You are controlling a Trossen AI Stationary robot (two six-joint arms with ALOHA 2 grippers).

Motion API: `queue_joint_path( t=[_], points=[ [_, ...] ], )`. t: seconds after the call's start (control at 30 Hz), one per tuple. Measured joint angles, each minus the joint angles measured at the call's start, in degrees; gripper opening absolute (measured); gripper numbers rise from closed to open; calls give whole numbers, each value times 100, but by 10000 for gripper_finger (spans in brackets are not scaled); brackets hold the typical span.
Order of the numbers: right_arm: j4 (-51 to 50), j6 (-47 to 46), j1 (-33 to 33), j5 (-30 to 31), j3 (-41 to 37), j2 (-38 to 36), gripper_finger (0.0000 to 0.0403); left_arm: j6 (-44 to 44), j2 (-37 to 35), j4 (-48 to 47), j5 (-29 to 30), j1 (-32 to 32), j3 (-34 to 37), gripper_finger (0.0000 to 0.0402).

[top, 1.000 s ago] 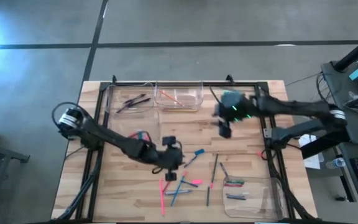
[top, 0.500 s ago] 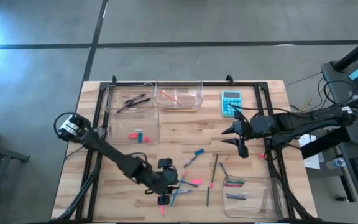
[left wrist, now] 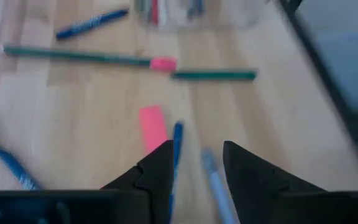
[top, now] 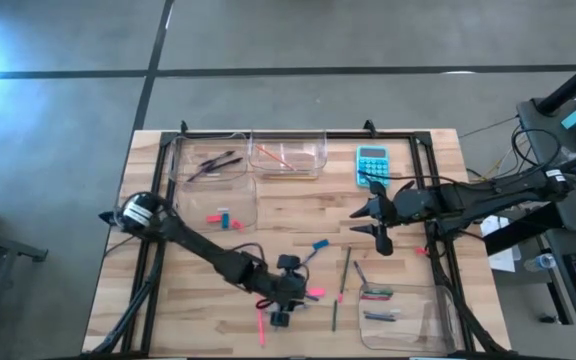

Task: Sort crayons/erasers/pens/pencils in bins
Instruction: Put the blue crayon into the bottom right transparent bin

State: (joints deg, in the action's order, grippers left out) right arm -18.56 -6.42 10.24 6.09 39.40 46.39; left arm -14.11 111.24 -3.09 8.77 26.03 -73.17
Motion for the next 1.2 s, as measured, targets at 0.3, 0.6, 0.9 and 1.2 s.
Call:
queue_joint_path(
  t=[0.3, 0.6, 0.9, 1.2],
  points=[
    [7, -2, 2, -2, 37, -51, 148, 115, 275, -35, -123, -146, 4, 190],
    [1, -2, 2, -2, 37, -52, 148, 299, 275, -13, 89, -150, 91, 191],
    [3, -2, 2, -2, 37, -50, 148, 431, 277, -10, 201, -178, 144, 191],
    [4, -2, 2, -1, 35, -44, 148, 569, 437, 122, 97, -179, 142, 191]
  ],
)
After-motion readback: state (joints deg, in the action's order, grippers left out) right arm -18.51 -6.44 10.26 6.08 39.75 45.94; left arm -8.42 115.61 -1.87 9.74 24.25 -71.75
